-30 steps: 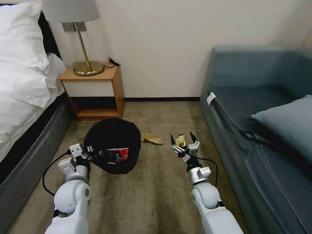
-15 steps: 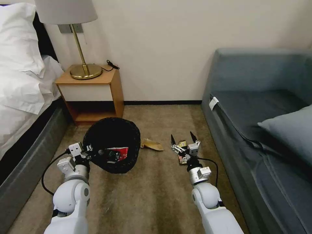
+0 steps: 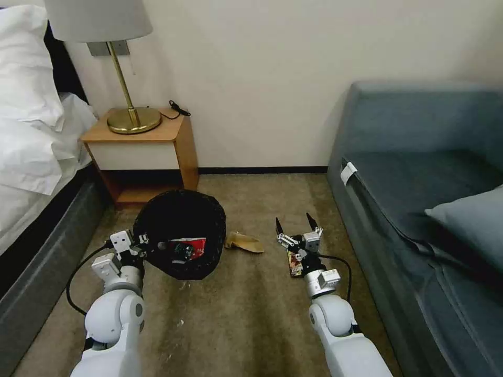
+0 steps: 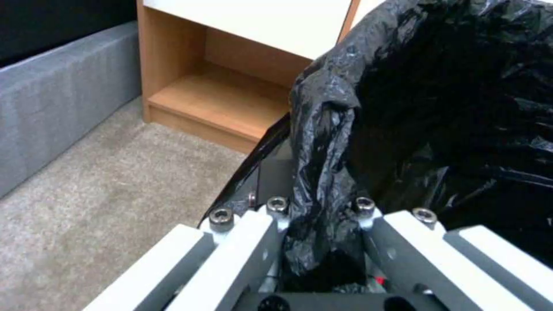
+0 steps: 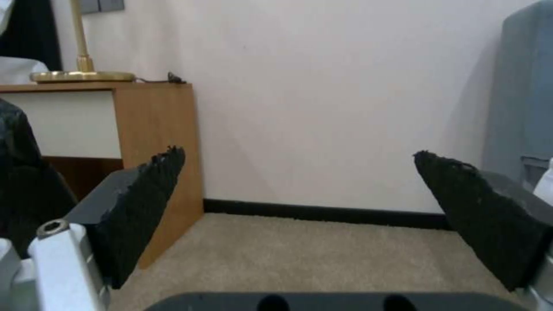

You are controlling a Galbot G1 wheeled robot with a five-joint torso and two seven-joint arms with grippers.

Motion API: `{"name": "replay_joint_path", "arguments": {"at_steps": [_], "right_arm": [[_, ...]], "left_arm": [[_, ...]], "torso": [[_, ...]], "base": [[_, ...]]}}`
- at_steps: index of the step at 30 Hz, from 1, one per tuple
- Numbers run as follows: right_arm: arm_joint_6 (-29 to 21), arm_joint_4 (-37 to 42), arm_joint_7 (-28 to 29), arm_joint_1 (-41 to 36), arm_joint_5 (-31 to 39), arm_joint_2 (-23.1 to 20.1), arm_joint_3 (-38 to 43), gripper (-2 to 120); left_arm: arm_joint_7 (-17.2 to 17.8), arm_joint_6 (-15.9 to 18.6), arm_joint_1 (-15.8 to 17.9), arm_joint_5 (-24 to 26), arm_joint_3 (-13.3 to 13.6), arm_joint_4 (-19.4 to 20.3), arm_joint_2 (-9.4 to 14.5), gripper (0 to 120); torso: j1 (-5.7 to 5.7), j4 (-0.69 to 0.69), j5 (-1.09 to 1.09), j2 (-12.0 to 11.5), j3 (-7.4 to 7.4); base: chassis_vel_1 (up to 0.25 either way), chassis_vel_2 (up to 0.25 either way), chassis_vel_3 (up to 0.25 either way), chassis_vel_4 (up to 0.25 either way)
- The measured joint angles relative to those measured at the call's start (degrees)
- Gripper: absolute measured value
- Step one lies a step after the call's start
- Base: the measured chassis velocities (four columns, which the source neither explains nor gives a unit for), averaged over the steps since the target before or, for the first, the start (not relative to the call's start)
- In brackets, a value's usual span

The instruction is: Pick up the trash bin, then pick up the garbage on the floor and place it into the trash bin.

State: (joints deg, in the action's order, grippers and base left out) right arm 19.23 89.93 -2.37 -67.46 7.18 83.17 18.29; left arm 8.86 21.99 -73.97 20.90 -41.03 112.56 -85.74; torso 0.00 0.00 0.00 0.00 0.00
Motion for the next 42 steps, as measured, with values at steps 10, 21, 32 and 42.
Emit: {"name": "replay_joint_path", "arguments": {"at_steps": [10,21,32,42], "right_arm": [[0.25,-0.13,-0.35,0.05,0.03,0.27,0.72,100],[0.29,0.46,-0.6,-0.44,0.22,0.14,1.52,100],[1.99,-0.09,-1.42,-0.28,0.31,-0.02,1.62,100],[2.47,-0.16,-1.44,-0.06,-0.37,-0.1,1.31,100]], "left_arm": [[0.03,-0.05,-0.13,-0.03,-0.06,0.0,-0.04,3],[0.09,-0.15,-0.27,-0.22,0.05,-0.02,-0.15,3],[0.16,-0.08,-0.64,-0.37,0.08,0.41,-0.24,3],[0.17,-0.05,-0.76,-0.2,-0.03,0.67,-0.14,3]], "torso": [[0.0,0.01,0.0,0.0,0.0],[0.0,0.0,0.0,0.0,0.0],[0.0,0.0,0.0,0.0,0.0],[0.0,0.0,0.0,0.0,0.0]], "base": [[-0.067,0.074,0.076,-0.082],[-0.095,0.084,0.102,-0.085],[-0.064,0.077,0.069,-0.069],[-0.004,0.006,0.003,-0.002]]}}
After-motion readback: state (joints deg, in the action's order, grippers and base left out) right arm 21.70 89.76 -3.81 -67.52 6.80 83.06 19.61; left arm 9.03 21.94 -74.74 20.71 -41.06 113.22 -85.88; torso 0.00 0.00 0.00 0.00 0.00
